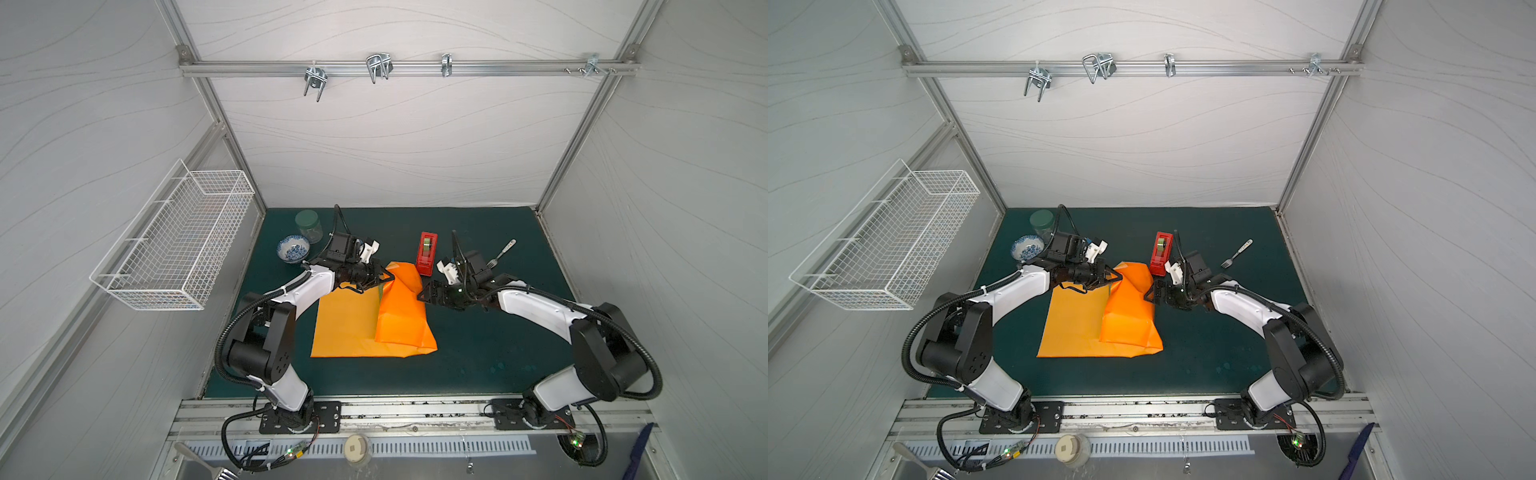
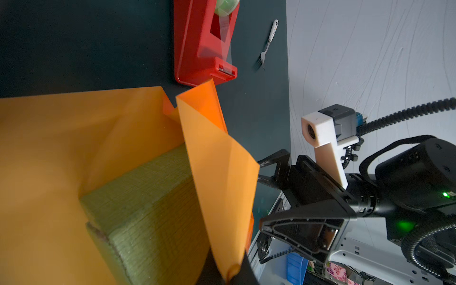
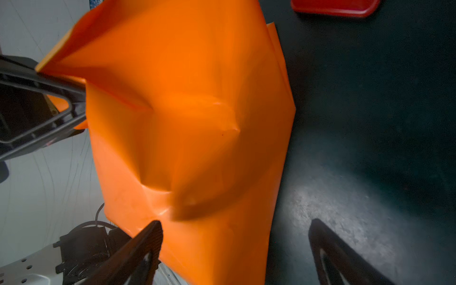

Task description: Wrap the gift box in paper

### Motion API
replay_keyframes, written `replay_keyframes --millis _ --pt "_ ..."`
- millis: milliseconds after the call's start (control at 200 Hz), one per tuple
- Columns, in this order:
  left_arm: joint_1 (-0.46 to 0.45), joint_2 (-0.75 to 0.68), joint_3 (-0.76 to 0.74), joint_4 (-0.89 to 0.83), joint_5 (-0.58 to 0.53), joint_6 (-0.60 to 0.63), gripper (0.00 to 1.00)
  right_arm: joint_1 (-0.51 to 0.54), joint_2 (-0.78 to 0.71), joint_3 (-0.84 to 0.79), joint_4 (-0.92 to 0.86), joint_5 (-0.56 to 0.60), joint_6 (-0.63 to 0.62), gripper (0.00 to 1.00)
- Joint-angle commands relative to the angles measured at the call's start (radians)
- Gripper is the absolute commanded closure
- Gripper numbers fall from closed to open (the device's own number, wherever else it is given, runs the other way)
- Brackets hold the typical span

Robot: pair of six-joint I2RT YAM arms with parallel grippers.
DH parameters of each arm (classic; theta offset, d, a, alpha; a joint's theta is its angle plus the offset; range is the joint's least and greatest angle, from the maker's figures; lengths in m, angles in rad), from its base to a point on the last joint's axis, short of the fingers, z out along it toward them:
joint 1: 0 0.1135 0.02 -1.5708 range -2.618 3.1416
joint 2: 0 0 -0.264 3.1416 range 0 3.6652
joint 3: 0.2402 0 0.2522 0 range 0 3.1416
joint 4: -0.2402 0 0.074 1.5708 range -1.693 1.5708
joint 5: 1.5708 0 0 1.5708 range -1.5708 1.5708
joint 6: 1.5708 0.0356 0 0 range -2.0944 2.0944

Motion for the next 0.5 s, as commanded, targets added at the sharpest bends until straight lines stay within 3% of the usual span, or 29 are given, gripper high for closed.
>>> replay_keyframes --millis 0,300,495 --pt "0.008 0.007 -0.006 0.042 0.012 0.018 1.0 0.03 0.044 0.037 0.031 0.004 0.014 0.06" --pt "0.014 -0.049 -0.082 0.056 -0.064 -0.017 0.91 0.048 0.11 0.034 0.032 0.03 -0.004 0.06" --pt "0.019 -0.153 -0.175 0.064 -0.203 -0.08 0.56 0.064 0.125 0.017 0.042 0.031 -0.008 0.07"
